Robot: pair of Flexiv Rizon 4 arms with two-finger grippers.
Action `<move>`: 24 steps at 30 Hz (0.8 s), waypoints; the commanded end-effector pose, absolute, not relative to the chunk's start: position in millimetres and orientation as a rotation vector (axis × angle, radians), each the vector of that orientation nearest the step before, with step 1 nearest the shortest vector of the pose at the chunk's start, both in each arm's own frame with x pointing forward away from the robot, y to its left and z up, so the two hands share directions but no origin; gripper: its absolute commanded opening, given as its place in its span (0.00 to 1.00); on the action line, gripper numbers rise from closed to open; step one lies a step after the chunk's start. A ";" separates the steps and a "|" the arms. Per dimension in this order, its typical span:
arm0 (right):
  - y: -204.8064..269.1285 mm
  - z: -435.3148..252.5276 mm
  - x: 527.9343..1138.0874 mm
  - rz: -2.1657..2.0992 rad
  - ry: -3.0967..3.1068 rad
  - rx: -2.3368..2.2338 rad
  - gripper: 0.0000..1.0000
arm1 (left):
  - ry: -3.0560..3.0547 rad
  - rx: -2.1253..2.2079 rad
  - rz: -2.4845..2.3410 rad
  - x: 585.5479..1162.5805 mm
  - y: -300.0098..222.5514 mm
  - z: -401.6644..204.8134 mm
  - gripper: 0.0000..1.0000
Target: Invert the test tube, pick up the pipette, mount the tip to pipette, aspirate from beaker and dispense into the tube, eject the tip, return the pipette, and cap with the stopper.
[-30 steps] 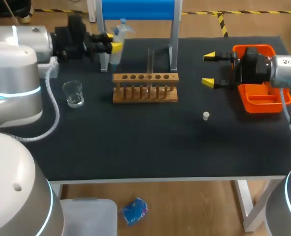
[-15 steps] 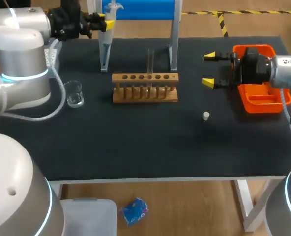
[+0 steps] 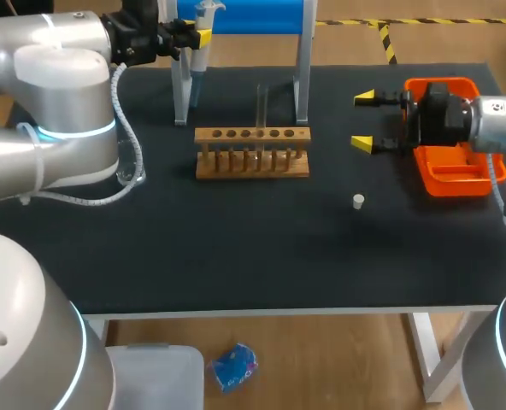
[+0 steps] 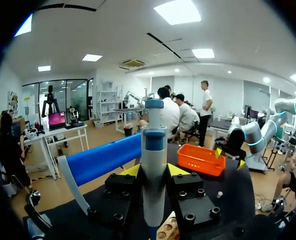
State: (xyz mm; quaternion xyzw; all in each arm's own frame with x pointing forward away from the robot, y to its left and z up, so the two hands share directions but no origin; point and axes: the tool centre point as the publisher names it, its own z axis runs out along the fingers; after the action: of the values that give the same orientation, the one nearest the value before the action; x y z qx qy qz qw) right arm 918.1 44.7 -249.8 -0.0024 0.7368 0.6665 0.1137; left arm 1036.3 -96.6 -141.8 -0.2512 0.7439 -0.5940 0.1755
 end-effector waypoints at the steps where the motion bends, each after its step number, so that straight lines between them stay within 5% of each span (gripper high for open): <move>1: 46.3 -244.7 923.2 1.928 2.172 0.027 1.00 | 2.106 -0.713 -1.682 1036.2 -96.7 -141.5 0.00; 24: 132.3 -168.7 1050.7 1.770 2.217 0.167 1.00 | 2.106 -0.713 -1.682 1036.2 -96.7 -141.5 0.00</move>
State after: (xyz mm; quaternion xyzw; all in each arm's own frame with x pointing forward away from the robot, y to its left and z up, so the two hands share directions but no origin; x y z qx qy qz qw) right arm 1022.4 110.8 -165.5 0.0636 0.7675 0.6179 0.1582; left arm 1036.1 -96.8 -142.2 -0.2518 0.7433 -0.5941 0.1766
